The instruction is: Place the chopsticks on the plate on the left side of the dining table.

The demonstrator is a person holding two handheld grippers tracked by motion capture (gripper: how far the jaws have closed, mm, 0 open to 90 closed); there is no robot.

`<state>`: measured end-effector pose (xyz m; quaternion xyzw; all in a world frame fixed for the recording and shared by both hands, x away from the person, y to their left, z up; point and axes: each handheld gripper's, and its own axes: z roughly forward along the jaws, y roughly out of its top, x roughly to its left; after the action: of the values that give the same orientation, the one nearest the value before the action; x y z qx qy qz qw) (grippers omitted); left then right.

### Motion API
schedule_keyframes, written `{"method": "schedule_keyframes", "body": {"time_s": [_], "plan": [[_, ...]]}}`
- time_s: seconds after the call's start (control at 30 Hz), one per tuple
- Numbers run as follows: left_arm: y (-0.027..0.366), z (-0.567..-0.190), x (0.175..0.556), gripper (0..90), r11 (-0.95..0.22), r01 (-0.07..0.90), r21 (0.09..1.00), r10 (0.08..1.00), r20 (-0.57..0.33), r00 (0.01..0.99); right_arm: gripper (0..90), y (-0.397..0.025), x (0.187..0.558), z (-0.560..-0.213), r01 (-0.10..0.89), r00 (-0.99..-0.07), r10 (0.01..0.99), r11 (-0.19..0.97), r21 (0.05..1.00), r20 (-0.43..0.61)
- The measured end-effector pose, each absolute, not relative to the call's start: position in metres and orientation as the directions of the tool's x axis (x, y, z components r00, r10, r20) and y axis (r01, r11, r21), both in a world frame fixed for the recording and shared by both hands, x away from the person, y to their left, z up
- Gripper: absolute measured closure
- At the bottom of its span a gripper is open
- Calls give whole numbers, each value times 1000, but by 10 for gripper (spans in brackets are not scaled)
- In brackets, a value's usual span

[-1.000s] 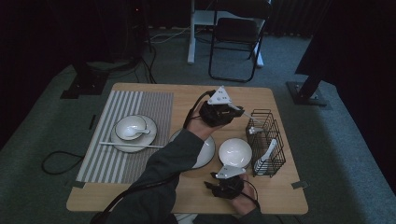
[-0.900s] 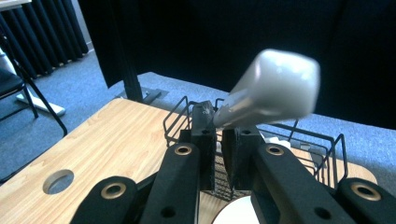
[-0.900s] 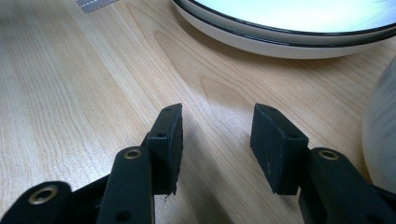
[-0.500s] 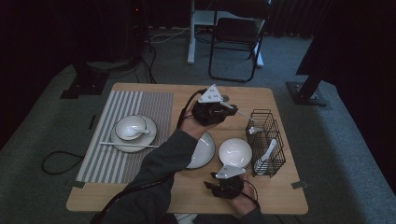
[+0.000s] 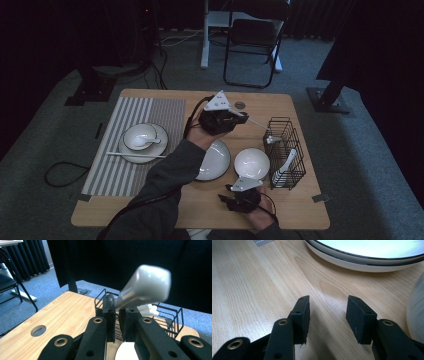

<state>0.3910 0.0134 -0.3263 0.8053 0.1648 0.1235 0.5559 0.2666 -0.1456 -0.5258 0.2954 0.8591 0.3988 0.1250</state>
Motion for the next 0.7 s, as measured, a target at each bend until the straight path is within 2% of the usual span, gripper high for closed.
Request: {"method": "schedule_keyframes", "body": {"time_s": [0.7], "plan": [[42,-339,390,848,-306,150,940,433,-3,901,534,-146,267,-526,406,-795,607,510,758,18]]}}
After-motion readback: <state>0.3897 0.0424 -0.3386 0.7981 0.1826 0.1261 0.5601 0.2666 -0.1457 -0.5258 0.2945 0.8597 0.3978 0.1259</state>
